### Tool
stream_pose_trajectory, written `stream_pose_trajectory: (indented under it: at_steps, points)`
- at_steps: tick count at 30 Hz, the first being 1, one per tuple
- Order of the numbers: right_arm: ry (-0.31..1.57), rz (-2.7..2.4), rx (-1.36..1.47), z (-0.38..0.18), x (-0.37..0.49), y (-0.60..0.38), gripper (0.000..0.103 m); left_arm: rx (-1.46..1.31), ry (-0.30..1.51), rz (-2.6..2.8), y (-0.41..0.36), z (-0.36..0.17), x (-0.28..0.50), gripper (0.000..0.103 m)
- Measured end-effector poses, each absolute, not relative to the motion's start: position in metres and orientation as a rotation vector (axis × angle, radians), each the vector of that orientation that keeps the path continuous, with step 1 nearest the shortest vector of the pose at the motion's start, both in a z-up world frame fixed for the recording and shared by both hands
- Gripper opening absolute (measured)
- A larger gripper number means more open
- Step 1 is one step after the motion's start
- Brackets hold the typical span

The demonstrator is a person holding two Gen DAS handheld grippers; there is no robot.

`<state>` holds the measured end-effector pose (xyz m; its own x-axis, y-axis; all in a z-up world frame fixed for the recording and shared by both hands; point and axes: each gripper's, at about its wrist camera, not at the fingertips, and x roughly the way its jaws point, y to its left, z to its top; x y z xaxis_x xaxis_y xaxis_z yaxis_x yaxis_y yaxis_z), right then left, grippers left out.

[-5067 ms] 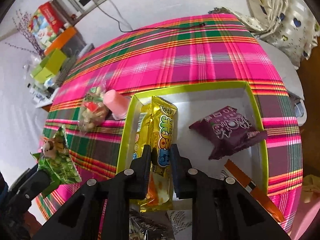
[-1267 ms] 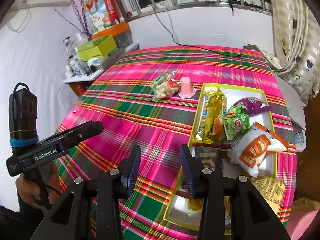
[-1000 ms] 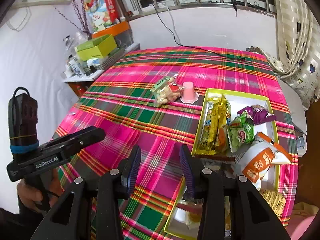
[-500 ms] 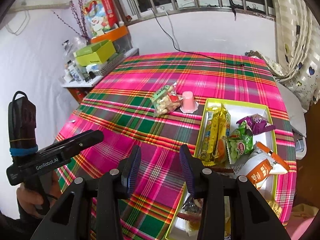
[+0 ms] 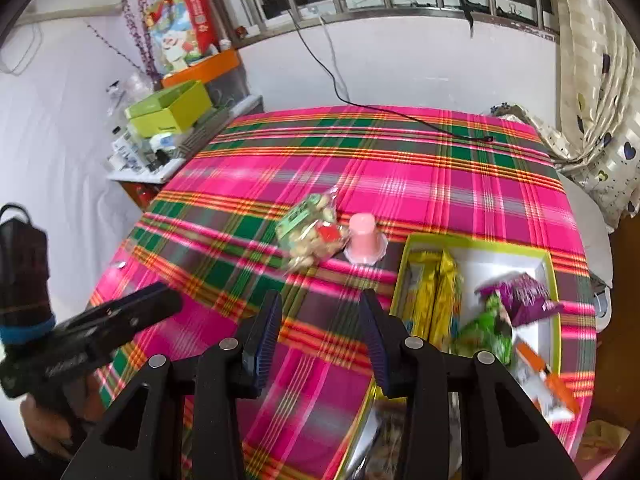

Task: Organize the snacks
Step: 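Withdraw both grippers from the box toward the peanut packet and jelly cup, then grasp the pink jelly cup with the right gripper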

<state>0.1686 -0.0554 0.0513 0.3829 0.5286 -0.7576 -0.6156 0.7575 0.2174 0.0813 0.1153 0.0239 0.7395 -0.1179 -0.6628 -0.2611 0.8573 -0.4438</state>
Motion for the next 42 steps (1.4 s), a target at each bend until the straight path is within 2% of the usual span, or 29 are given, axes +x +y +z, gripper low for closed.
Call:
stream_pose_trajectory:
  at_steps: [13, 20, 21, 25, 40, 42]
  points:
    - [0.991, 0.641, -0.146, 0.022, 0.254, -0.011, 0.038, -0.585, 0.754, 0.073, 0.134, 0.011, 0.1, 0.055]
    - [1.115, 0.594, -0.195, -0.014, 0.281, 0.015, 0.038, -0.609, 0.75, 0.083, 0.148, 0.005, 0.102, 0.055]
    - [1.132, 0.587, -0.202, -0.02, 0.282, 0.017, 0.038, -0.611, 0.751, 0.084, 0.149, 0.005, 0.103, 0.055]
    - [1.139, 0.59, -0.209, -0.028, 0.28, 0.02, 0.028, -0.615, 0.757, 0.089, 0.152, 0.001, 0.104, 0.055]
    - [1.132, 0.811, -0.245, -0.023, 0.226, 0.042, 0.026, -0.54, 0.75, 0.095, 0.161, 0.005, 0.114, 0.055]
    - [1.126, 0.795, -0.223, -0.02, 0.224, 0.033, 0.026, -0.506, 0.755, 0.096, 0.163, 0.006, 0.122, 0.059]
